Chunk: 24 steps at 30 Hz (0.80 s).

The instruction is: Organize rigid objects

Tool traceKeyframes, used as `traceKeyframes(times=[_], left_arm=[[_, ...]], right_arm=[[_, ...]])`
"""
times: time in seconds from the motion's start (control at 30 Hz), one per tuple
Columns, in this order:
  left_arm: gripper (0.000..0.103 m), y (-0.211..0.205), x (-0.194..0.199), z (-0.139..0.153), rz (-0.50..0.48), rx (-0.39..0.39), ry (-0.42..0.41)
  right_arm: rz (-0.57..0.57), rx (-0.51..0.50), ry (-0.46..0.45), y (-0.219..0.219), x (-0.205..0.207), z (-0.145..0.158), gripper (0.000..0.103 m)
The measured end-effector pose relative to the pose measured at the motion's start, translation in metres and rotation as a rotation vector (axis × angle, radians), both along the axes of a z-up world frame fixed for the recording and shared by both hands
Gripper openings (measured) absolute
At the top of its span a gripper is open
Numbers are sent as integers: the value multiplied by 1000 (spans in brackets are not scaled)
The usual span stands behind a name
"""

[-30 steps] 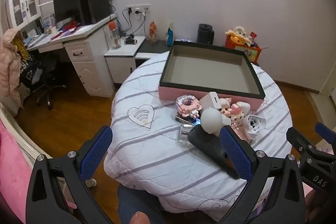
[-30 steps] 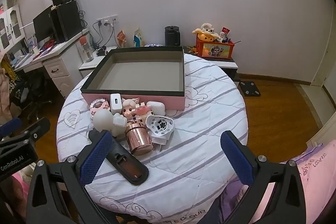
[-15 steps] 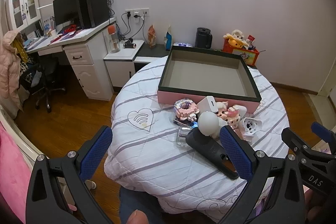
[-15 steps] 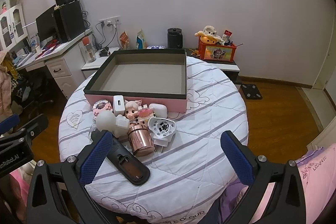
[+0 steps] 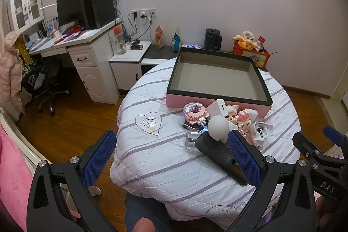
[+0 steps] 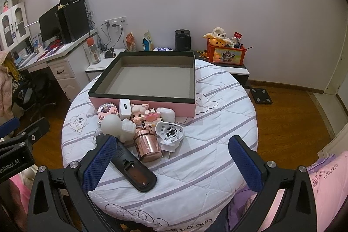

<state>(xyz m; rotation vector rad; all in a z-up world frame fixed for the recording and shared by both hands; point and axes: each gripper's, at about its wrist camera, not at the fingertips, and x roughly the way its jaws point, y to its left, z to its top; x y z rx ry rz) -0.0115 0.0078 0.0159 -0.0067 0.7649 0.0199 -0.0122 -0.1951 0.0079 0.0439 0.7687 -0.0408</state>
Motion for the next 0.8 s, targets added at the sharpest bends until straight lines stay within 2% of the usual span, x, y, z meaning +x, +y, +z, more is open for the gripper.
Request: traceKeyframes(times=[0.8], left_arm=[[103, 8, -2, -4, 3, -11, 1]], right_arm=[[2, -1, 0, 4, -1, 0, 103]])
